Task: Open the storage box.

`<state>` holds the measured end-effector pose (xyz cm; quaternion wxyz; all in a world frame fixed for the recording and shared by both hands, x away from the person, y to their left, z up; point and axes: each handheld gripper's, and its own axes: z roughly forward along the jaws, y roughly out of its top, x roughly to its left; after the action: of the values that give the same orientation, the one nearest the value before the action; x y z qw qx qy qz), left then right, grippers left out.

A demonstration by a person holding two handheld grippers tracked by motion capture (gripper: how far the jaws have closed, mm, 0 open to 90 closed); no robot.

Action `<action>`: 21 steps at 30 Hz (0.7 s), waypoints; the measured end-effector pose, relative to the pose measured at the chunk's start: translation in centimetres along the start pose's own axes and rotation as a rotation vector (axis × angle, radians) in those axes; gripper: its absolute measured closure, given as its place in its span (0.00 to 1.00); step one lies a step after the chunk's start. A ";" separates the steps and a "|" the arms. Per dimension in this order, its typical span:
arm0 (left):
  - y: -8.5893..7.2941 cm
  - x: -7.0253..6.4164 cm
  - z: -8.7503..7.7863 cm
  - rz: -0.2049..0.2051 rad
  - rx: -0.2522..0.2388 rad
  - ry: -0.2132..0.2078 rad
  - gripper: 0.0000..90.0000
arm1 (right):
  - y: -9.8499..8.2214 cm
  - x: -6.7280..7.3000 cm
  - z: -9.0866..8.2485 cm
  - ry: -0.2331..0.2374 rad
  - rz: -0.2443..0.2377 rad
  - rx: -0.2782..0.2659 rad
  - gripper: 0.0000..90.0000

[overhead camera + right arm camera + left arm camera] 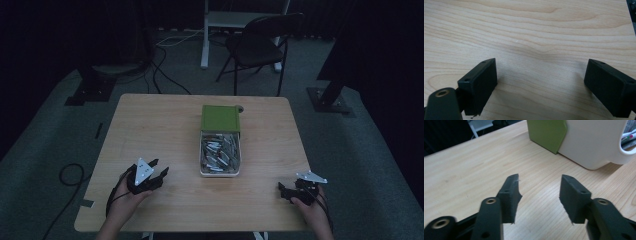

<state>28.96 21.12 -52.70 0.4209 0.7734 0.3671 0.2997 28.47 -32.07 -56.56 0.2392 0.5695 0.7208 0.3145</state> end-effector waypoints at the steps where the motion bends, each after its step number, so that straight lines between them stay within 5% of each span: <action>1: -0.2 0.1 0.0 -0.005 0.004 -0.001 0.54 | 0.0 0.0 0.0 0.000 0.000 0.000 0.12; 12: -1.3 1.7 -0.5 -0.100 0.025 -0.012 0.37 | 0.0 0.0 0.0 0.000 -0.002 0.000 0.12; 15: -1.7 1.9 -0.5 -0.083 0.056 -0.008 0.36 | 0.0 0.0 0.0 0.000 -0.002 0.000 0.12; 21: -2.4 2.3 -0.5 -0.125 0.066 -0.026 0.30 | 0.0 0.0 0.0 0.000 -0.002 0.000 0.12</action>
<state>29.12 24.14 -54.17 0.4177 0.7663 0.4191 0.2503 28.47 -32.08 -56.56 0.2397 0.5687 0.7214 0.3142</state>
